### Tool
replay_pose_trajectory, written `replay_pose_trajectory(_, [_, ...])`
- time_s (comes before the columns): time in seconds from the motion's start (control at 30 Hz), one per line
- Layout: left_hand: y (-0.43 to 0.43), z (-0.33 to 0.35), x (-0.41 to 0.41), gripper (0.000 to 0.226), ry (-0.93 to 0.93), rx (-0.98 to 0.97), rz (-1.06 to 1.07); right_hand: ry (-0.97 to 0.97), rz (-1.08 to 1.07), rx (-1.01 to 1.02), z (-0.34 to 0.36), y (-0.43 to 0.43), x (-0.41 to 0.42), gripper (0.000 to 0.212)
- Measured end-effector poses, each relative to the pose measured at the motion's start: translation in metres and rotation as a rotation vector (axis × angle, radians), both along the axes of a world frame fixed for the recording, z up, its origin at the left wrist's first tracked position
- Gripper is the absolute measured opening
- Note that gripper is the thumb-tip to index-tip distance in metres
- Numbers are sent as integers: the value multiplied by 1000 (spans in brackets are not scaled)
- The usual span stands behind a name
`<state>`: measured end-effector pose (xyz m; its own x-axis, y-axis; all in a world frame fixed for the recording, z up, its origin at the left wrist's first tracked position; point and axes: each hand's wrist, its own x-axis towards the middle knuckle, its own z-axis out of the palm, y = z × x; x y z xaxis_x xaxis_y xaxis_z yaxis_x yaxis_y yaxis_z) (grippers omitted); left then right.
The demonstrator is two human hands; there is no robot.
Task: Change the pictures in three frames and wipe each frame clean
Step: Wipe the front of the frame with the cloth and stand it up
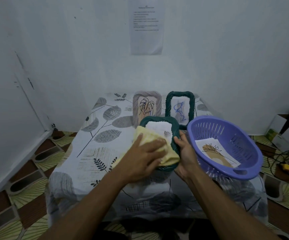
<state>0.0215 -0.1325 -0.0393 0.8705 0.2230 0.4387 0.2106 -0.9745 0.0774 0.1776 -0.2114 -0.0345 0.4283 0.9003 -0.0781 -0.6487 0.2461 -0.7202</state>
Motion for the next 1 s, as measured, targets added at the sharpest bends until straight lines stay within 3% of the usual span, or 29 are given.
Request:
replay_pose_trajectory(0.17, [-7,-20,-13,29,-151,-143,-38,5,-28,-4,-5,-1,2,38])
replay_pose_trajectory(0.37, [13,-11,-38,22,-323,-316,176,-42,-40,-55,-5,3,0,36])
replay_pose_trajectory(0.53, [53,20,-89,14,-435,-168,435,-34,-51,-74,-1,7,2,35])
replay_pose_trajectory(0.67, [82,29,-123,7,-341,-107,574,-26,-39,-62,2,16,-1,36])
replay_pose_trajectory(0.87, [88,-43,-123,1,96,-304,549,-61,-3,-67,-1,22,-11,33])
replay_pose_trajectory(1.0, [82,-55,-109,5,20,-339,602,-106,6,-94,-4,21,-8,37])
